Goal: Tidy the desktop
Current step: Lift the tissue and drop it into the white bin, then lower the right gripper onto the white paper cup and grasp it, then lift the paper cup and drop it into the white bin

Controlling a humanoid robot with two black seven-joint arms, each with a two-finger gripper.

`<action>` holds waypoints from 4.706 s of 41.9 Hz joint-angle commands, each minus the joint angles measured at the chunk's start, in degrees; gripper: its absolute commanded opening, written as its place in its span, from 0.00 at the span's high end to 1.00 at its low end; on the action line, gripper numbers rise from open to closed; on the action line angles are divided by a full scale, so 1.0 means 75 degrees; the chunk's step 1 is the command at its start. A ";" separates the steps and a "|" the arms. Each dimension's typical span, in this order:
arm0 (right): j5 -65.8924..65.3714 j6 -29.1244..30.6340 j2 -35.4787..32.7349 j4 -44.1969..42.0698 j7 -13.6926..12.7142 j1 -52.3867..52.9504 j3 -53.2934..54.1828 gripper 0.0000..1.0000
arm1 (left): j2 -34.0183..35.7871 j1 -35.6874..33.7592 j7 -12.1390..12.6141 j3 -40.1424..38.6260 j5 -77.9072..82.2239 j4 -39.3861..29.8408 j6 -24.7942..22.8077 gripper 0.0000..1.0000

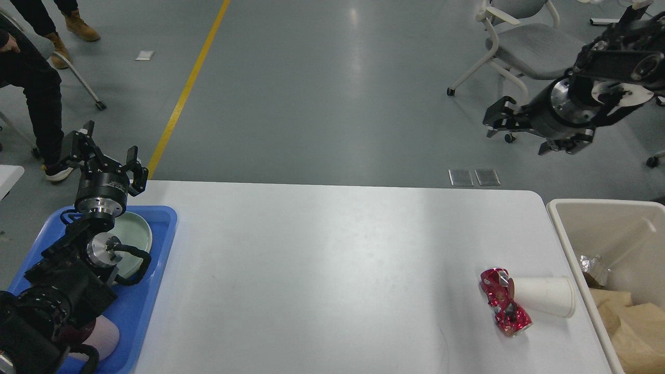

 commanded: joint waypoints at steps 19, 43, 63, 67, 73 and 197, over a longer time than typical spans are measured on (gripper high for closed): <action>0.0019 0.2688 0.0402 0.1252 -0.0037 0.2107 0.0155 0.00 | 0.0000 0.0000 0.0000 0.0000 -0.0001 0.0001 0.0000 0.03; 0.0698 0.2501 -0.0617 -0.0246 -0.0014 -0.2051 0.0541 0.00 | 0.0000 0.0000 0.0000 0.0000 -0.0001 0.0001 0.0000 0.03; 0.1132 -0.0803 -0.1484 -0.1314 -0.0072 -0.4749 0.1022 0.00 | 0.0000 0.0000 0.0000 0.0000 -0.0001 0.0001 0.0000 0.03; 0.1786 -0.0851 -0.1683 -0.1267 -0.0061 -0.4819 0.1045 0.00 | 0.0000 0.0000 0.0000 0.0000 -0.0001 0.0001 0.0000 0.03; 0.2982 -0.0851 -0.1894 -0.1173 -0.0072 -0.4913 0.1045 0.00 | 0.0000 0.0000 0.0000 0.0000 -0.0001 0.0001 0.0000 0.03; 0.1624 -0.4050 -0.3195 -0.2015 -0.0084 -0.3574 0.1268 0.86 | 0.0000 0.0000 0.0000 0.0000 -0.0001 0.0001 0.0000 0.03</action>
